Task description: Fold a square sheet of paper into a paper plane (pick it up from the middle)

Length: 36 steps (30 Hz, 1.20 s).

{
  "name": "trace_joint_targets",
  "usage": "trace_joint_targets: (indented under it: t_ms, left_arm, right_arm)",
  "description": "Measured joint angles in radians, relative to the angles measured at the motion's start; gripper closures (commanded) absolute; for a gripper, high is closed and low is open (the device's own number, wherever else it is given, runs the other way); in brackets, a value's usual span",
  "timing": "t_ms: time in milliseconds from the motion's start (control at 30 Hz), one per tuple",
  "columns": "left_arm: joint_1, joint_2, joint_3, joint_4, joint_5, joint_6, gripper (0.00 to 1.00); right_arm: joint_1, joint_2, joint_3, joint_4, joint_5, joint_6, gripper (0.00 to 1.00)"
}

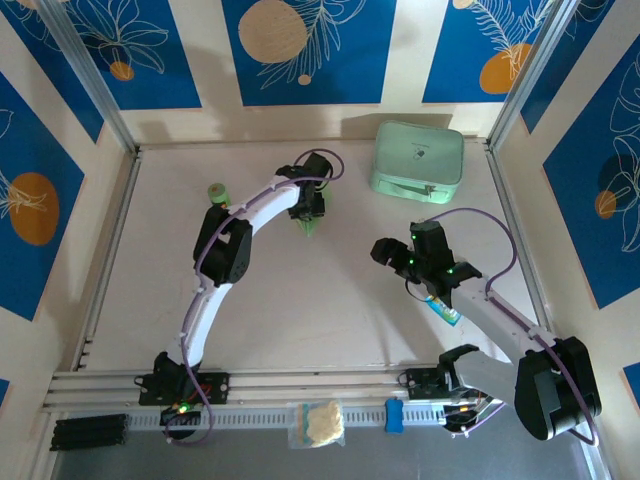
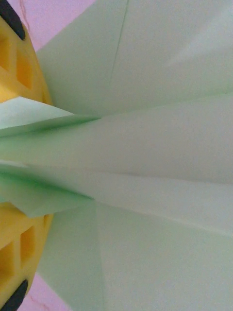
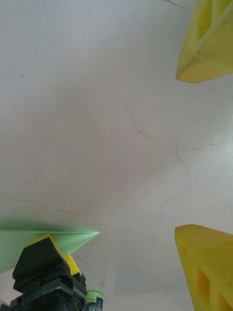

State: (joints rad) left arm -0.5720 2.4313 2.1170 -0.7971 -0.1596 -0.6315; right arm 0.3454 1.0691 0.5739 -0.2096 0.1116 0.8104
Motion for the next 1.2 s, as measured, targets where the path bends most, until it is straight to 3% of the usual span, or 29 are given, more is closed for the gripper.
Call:
trace_joint_targets:
  t_ms: [267,500,633,767,1033,1200]
  left_arm:
    - [0.000,-0.178,-0.085,0.042,0.001,-0.019,0.47]
    - [0.001,-0.425,-0.271,0.135,-0.029,-0.018,0.37]
    - [0.010,-0.637,-0.474,0.227,-0.087,-0.010,0.21]
    - [0.038,-0.881,-0.719,0.348,-0.197,0.031,0.00]
    - [0.155,-1.296,-1.308,0.697,-0.472,0.237,0.01]
    - [0.266,-1.346,-1.577,0.880,-0.499,0.377,0.01]
  right_arm:
    - [-0.003,0.000,0.018,-0.032,0.006,-0.012,0.22]
    - [-0.019,-0.013,0.116,-0.095,0.047,-0.084,0.17]
    - [-0.021,-0.015,0.218,-0.124,0.114,-0.174,0.01]
    - [-0.032,-0.021,0.288,-0.124,0.210,-0.260,0.01]
    - [-0.138,-0.001,0.230,0.003,0.396,-0.378,0.01]
    - [-0.234,0.002,0.008,0.176,0.409,-0.446,0.01]
